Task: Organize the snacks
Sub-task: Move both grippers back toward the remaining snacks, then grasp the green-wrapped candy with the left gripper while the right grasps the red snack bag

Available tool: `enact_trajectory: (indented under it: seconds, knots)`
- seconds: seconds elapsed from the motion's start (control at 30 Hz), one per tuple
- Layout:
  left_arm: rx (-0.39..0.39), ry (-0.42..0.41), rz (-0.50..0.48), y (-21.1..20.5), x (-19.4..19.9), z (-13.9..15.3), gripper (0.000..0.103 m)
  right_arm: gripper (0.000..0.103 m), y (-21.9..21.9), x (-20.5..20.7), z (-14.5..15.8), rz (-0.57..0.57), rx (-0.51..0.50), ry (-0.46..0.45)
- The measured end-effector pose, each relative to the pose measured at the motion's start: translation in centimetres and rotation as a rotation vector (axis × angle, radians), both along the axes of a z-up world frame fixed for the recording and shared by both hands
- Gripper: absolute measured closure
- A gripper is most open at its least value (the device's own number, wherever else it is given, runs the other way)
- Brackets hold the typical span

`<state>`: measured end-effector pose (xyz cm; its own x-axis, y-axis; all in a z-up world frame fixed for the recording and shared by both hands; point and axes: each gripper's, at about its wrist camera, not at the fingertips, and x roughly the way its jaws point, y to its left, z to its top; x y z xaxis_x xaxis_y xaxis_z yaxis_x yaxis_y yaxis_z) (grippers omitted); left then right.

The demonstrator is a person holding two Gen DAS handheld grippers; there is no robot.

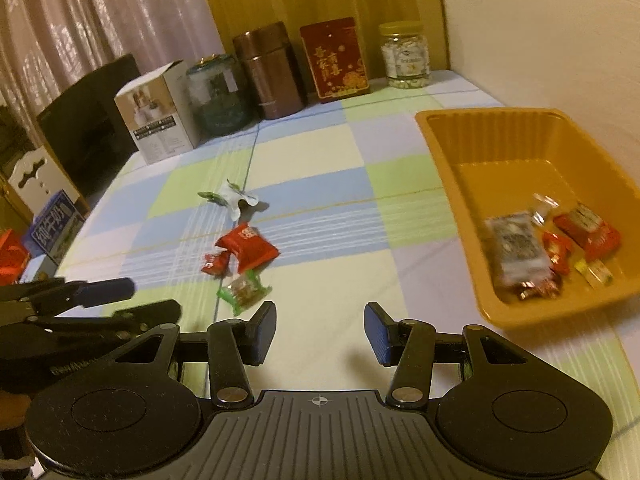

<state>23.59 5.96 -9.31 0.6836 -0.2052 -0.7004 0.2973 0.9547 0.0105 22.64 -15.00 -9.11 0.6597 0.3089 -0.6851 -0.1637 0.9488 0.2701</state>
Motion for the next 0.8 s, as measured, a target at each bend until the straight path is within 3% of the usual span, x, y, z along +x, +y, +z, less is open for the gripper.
enact_trajectory:
  seconds: [0.23,0.47,0.63,0.8]
  knots:
    - [0.083,0.014,-0.142,-2.2,3.1,-3.2,0.058,0.053,0.1,2.9,-1.6,-0.006,-0.007,0.006]
    - [0.108,0.014,-0.202,-3.2,4.7,-4.9,0.074,0.053,-0.3,4.2,-3.0,-0.023,0.009,0.043]
    - [0.081,0.009,-0.195,-2.9,4.6,-4.8,0.077,0.053,-0.2,4.9,-3.1,-0.022,0.004,0.041]
    - [0.026,0.000,-0.125,-0.9,3.1,-4.0,0.079,0.053,1.1,5.9,-3.1,0.033,-0.017,0.014]
